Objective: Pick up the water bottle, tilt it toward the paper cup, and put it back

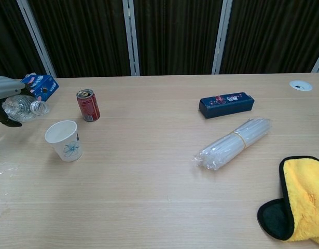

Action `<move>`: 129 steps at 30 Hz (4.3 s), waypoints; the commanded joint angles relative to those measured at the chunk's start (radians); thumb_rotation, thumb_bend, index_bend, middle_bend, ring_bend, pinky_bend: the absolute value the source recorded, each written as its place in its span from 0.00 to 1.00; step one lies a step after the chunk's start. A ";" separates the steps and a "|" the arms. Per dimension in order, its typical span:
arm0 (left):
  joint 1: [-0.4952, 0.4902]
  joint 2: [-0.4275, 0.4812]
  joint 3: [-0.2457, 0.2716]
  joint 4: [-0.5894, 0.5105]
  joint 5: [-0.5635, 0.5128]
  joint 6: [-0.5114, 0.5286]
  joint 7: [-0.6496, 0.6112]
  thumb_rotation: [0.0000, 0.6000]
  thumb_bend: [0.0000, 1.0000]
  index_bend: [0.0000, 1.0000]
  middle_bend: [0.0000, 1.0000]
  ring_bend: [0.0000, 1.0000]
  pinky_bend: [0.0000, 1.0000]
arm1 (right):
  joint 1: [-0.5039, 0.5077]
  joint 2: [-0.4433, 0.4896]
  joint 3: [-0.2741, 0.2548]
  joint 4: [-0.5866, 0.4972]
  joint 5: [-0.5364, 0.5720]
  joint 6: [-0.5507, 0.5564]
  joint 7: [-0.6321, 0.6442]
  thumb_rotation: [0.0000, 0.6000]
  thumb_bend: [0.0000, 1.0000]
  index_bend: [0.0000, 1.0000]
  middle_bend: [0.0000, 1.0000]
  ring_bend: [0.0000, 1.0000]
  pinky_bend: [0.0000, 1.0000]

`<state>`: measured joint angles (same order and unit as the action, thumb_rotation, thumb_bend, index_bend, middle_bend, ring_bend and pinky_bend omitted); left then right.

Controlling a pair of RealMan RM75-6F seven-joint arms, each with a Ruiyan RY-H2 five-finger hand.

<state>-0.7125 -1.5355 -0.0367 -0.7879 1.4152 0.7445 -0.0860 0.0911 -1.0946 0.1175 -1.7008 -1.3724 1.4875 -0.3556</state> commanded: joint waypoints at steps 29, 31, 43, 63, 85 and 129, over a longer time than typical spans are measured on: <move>0.005 0.025 -0.037 -0.089 -0.140 -0.025 0.324 1.00 0.33 0.56 0.48 0.28 0.32 | 0.000 0.002 -0.002 -0.001 0.000 0.003 0.002 1.00 0.00 0.00 0.00 0.00 0.00; 0.003 0.024 -0.039 -0.094 -0.145 -0.021 0.344 1.00 0.33 0.56 0.48 0.28 0.32 | 0.000 0.002 -0.002 -0.001 0.000 0.004 0.002 1.00 0.00 0.00 0.00 0.00 0.00; -0.001 0.022 -0.044 -0.126 -0.181 -0.003 0.455 1.00 0.33 0.56 0.48 0.28 0.32 | 0.001 0.005 -0.001 -0.002 0.005 -0.001 0.006 1.00 0.00 0.00 0.00 0.00 0.00; -0.007 0.018 -0.027 -0.137 -0.169 0.061 0.597 1.00 0.33 0.56 0.48 0.28 0.32 | 0.001 0.007 -0.003 -0.003 0.008 -0.003 0.005 1.00 0.00 0.00 0.00 0.00 0.00; -0.006 0.011 -0.024 -0.125 -0.165 0.076 0.618 1.00 0.33 0.56 0.48 0.28 0.32 | 0.002 0.005 -0.003 -0.003 0.011 -0.003 -0.001 1.00 0.00 0.00 0.00 0.00 0.00; 0.095 0.115 -0.145 -0.246 -0.042 0.122 -0.665 1.00 0.30 0.58 0.48 0.28 0.32 | -0.001 0.007 -0.009 -0.012 -0.001 0.004 -0.001 1.00 0.00 0.00 0.00 0.00 0.00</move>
<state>-0.6491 -1.4137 -0.1550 -1.0520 1.3102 0.8163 -0.5040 0.0905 -1.0875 0.1082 -1.7131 -1.3730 1.4914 -0.3567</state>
